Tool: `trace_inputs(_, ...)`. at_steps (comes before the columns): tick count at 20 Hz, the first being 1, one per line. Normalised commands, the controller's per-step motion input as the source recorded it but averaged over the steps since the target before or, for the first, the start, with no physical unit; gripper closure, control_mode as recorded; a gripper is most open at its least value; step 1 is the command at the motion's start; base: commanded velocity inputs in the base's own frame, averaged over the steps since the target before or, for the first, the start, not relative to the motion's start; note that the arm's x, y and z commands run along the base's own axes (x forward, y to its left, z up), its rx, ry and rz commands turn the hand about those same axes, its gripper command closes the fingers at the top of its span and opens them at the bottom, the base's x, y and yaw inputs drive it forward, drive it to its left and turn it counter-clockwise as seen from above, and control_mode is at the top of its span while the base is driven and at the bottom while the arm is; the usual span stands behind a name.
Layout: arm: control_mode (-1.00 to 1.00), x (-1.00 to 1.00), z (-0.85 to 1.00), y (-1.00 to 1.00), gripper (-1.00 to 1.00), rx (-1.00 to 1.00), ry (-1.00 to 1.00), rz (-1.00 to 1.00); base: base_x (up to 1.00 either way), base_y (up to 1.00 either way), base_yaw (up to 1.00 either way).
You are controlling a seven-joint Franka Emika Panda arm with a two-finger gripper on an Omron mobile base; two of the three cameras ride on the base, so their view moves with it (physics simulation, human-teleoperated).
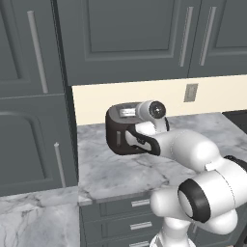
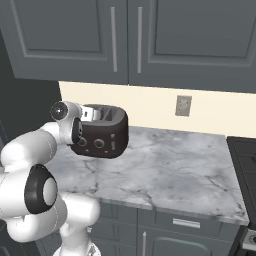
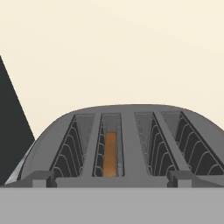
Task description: Start the toaster. Once the lever pops up, take the bread to the plate on the dining counter.
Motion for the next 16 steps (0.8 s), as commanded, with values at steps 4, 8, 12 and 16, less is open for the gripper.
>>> trace_inputs(4,-1.00,0.00,0.00,0.00,-1.00,0.00,0.00,0.00,0.00,0.00,0.00)
trace_inputs(8,-1.00,0.00,0.00,0.00,-1.00,0.00,0.00,0.00,0.00,0.00,0.00)
trace_inputs(12,-1.00,0.00,0.00,0.00,-1.00,0.00,0.00,0.00,0.00,0.00,0.00)
trace_inputs(16,-1.00,0.00,0.00,0.00,-1.00,0.00,0.00,0.00,0.00,0.00,0.00)
